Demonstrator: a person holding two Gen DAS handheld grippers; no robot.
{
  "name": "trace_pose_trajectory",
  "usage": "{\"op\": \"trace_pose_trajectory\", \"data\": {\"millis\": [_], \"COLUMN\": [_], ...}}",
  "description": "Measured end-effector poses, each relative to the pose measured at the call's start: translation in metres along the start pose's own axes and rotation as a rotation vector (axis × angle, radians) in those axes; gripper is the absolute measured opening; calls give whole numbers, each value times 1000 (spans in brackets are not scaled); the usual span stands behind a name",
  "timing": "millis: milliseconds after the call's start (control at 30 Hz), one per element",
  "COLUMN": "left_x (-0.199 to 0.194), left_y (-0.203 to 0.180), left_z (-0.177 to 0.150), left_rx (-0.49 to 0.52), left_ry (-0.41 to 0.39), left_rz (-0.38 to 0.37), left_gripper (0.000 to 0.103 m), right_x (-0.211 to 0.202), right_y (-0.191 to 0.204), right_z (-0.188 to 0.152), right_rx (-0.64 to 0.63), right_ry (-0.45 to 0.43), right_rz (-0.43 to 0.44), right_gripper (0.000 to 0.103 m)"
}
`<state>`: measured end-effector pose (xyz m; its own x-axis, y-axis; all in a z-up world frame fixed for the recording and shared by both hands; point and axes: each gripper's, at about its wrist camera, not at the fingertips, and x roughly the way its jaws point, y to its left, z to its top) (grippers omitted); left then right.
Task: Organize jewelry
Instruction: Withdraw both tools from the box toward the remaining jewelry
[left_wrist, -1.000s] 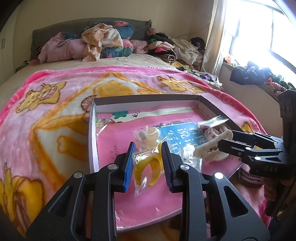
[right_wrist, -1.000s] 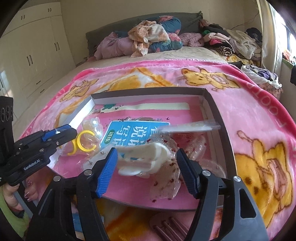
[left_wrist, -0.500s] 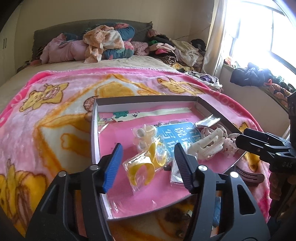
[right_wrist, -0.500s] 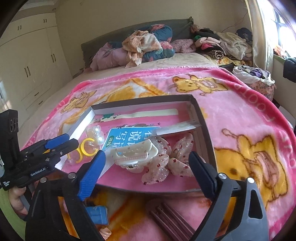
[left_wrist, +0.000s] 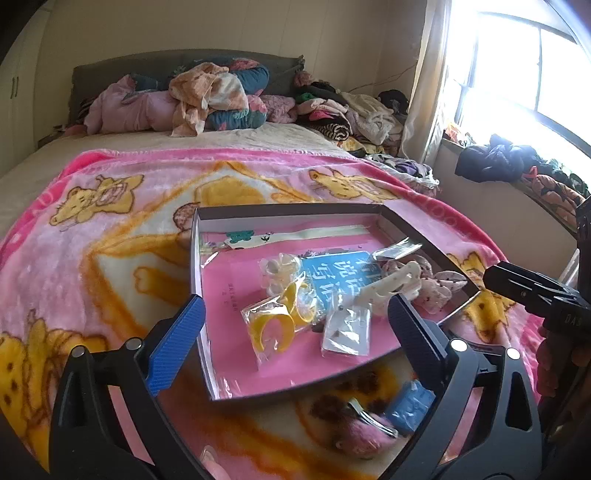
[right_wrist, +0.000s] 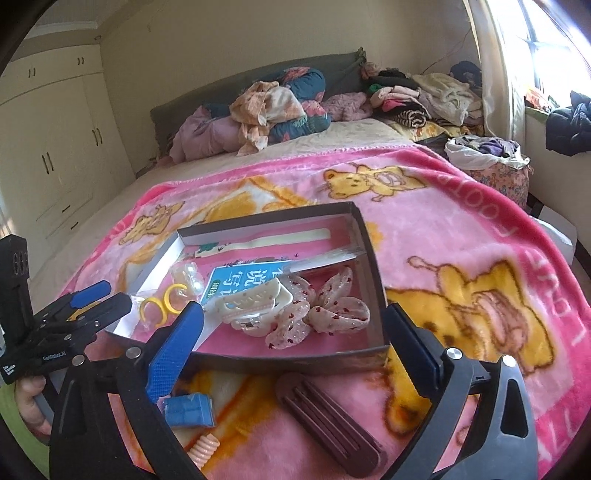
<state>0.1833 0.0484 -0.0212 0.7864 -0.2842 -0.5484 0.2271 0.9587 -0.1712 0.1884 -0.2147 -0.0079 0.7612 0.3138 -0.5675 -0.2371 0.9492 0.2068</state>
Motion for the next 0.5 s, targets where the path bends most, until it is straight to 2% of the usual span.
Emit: {"op": "trace_pose_trajectory", "data": {"millis": [500], "left_x": [-22], "left_y": [-15], "left_z": [-8], "left_rx": [27], "left_ry": [-10], "left_rz": [-15], "left_gripper": [91], "right_x": [-34], "right_y": [0], "right_z": [-14], "right_rx": [4], "right_ry": [-26], "right_rz": [12], "right_gripper": [95]}}
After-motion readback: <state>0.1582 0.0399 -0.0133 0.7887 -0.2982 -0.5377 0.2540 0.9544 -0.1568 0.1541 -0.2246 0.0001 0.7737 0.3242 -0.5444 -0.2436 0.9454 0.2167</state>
